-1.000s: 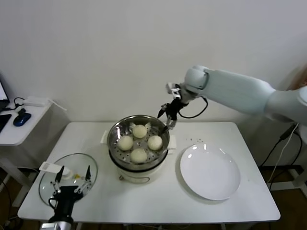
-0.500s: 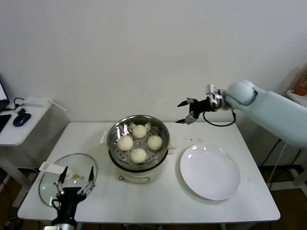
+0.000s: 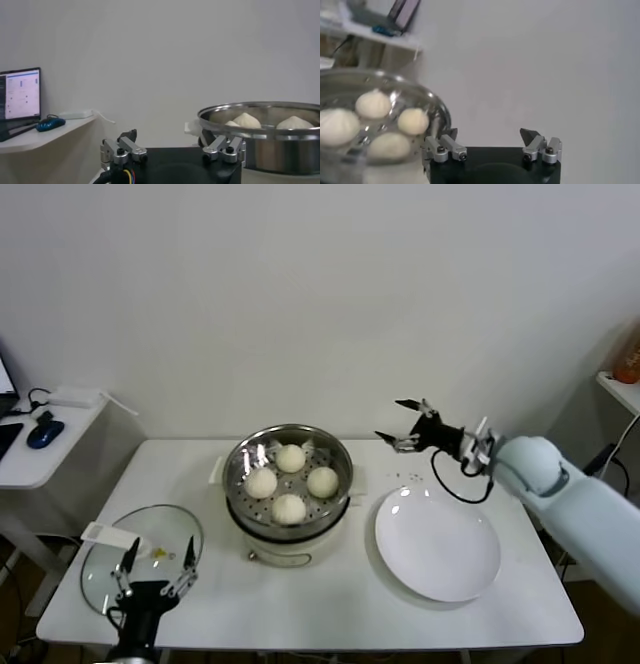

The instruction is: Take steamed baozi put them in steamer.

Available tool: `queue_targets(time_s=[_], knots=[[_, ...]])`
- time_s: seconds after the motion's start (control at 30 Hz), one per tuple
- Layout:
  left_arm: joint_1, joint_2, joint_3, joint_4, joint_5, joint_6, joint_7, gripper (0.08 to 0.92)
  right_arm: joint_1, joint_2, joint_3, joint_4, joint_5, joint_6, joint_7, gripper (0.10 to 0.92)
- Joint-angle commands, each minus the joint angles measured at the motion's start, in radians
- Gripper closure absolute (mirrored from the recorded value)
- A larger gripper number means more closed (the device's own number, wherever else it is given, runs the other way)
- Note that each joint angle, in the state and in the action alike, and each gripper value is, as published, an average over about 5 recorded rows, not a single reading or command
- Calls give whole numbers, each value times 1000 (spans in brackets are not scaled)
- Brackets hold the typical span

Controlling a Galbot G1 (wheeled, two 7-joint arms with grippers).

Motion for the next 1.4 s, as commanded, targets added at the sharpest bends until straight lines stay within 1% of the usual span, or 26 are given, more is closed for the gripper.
queue_targets(time_s=[0.03, 0.23, 0.5, 0.7, 0.9, 1.4], knots=[[1, 0, 0, 16, 7, -3, 21, 177, -708, 316, 617, 197, -174, 153, 203, 203], [-19, 0, -3, 39, 10, 5, 23, 177, -852, 462, 700, 225, -214, 253, 190, 203], [-39, -1, -25, 46, -7, 16, 10, 177, -1005, 557, 740, 247, -216, 334, 166, 203], [-33, 3, -38, 44, -25, 14, 25, 177, -1066, 620, 732, 263, -225, 370, 172, 203], [-33, 4, -44, 48, -26, 4, 52, 177, -1091, 636, 724, 257, -236, 393, 180, 203], [-65, 3, -75, 38, -49, 2, 53, 177, -1089, 620, 723, 251, -232, 389, 181, 203]])
